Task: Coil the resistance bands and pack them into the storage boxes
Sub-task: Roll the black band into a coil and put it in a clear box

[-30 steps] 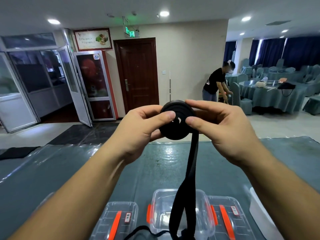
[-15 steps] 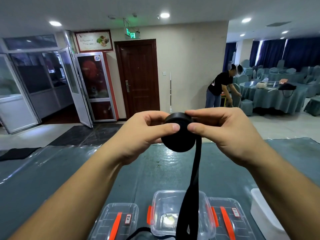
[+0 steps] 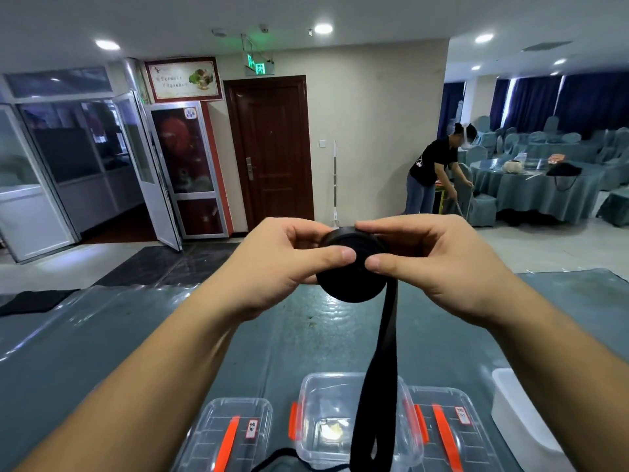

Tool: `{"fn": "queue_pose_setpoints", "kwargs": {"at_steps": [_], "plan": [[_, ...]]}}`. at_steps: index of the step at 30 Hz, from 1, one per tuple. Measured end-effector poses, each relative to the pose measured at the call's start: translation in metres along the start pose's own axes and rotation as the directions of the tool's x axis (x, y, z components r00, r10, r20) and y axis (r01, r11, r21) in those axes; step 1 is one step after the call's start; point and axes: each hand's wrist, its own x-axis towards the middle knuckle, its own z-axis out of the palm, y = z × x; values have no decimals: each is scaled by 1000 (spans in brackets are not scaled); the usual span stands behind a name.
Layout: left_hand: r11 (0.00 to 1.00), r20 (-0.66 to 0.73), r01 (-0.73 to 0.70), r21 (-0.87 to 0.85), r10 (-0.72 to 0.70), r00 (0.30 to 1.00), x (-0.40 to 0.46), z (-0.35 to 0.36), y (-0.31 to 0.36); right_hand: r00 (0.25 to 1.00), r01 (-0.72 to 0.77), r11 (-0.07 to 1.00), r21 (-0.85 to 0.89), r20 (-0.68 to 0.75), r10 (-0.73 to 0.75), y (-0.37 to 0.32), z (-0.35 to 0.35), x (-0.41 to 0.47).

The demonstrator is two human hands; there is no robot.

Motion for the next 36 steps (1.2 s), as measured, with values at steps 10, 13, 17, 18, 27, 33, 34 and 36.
{"fn": "queue_pose_setpoints", "kwargs": {"at_steps": [10,13,17,18,27,33,34,36], "plan": [[999,74,29,25,-30,997,-3,-1,-5,999,-7,998,-64,44,10,-1,-3,0],[999,26,16,-39,-15,1000,-2,-3,0,1000,3,1000,12,-4,-3,-4,1,1],[971,-49,18,-240,-31,998,-3,2,-2,992,46,998,39,-117,-41,4,10,-1],[976,-51,20,-219,-32,998,-3,1,-2,993,40,999,31,-110,-37,5,9,-2],[987,-40,55,-151,-61,997,0,-2,-4,996,28,998,51,-87,-23,8,9,-1],[993,37,93,-72,-91,995,-1,-3,-7,999,-9,1000,2,-47,9,14,3,-2],[994,60,100,-37,-97,993,-1,-3,-5,1000,-21,999,-31,-15,20,13,2,-1],[996,39,89,-25,-88,995,1,-4,-4,999,-28,1000,7,-20,29,12,3,0]]}}
